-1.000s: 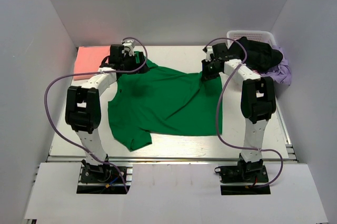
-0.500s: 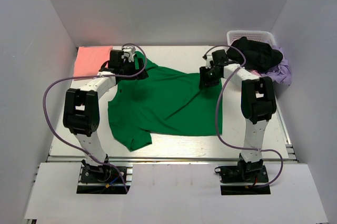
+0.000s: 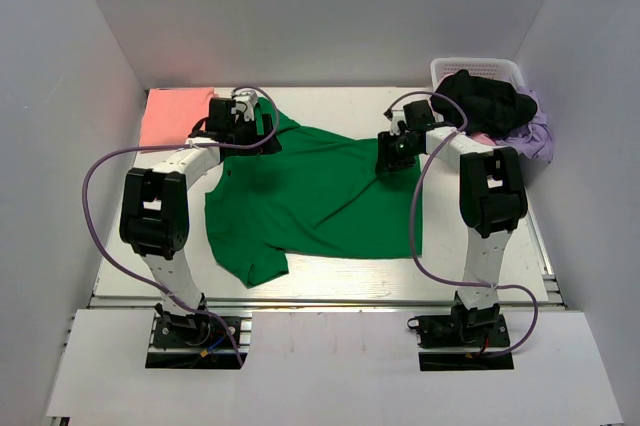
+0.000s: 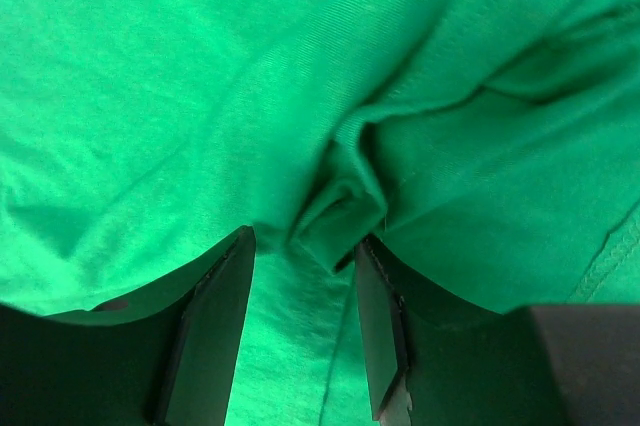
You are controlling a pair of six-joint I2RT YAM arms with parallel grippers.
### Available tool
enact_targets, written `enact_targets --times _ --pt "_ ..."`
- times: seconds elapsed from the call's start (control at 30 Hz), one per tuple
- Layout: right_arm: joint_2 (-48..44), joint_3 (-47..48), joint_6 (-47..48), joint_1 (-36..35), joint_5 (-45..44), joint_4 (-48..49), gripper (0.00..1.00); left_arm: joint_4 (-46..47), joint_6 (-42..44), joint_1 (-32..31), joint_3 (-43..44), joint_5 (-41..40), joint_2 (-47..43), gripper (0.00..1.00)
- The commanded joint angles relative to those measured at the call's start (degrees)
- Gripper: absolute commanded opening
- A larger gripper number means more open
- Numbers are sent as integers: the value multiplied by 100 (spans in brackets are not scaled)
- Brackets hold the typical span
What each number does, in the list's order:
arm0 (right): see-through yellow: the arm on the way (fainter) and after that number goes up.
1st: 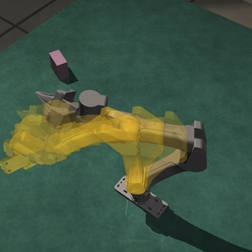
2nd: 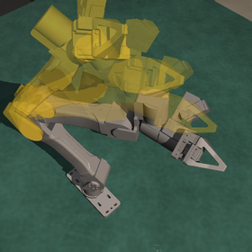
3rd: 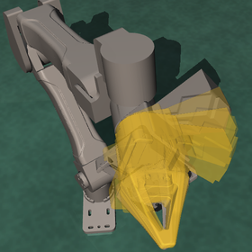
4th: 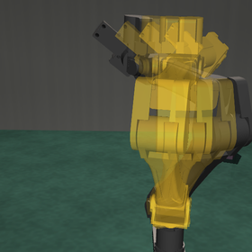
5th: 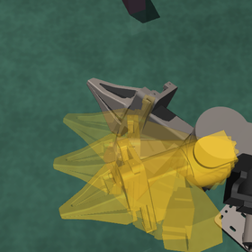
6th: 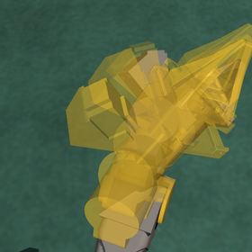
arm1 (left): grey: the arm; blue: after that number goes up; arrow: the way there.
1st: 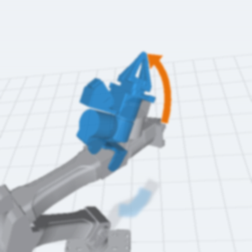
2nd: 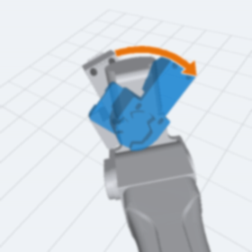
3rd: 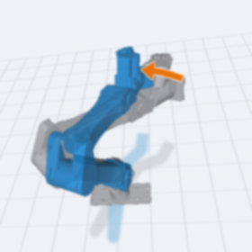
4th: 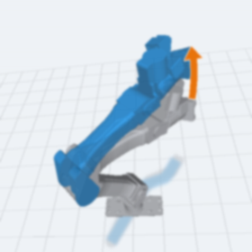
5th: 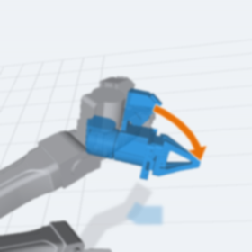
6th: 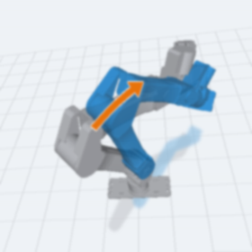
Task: Fold and stack the t-shirts
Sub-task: Flatten out the tshirt
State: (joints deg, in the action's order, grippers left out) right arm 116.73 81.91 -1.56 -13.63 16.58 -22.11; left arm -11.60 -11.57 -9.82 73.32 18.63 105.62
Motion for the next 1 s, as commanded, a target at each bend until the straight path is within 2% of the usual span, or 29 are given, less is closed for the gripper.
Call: enact_targets --times 0.0,0.47,0.73,0.97 --pt "-273 36 -72 9 451 277 51 43 59 33 -28 9 -262 100" --pt "-352 510 -239 -17 426 155 52 43 59 33 -28 9 -209 100" --pt "-844 -157 -380 9 -884 -118 60 96 59 33 -28 61 -209 100" --pt "-915 -307 -476 18 -235 145 61 96 59 33 -28 62 -209 100"
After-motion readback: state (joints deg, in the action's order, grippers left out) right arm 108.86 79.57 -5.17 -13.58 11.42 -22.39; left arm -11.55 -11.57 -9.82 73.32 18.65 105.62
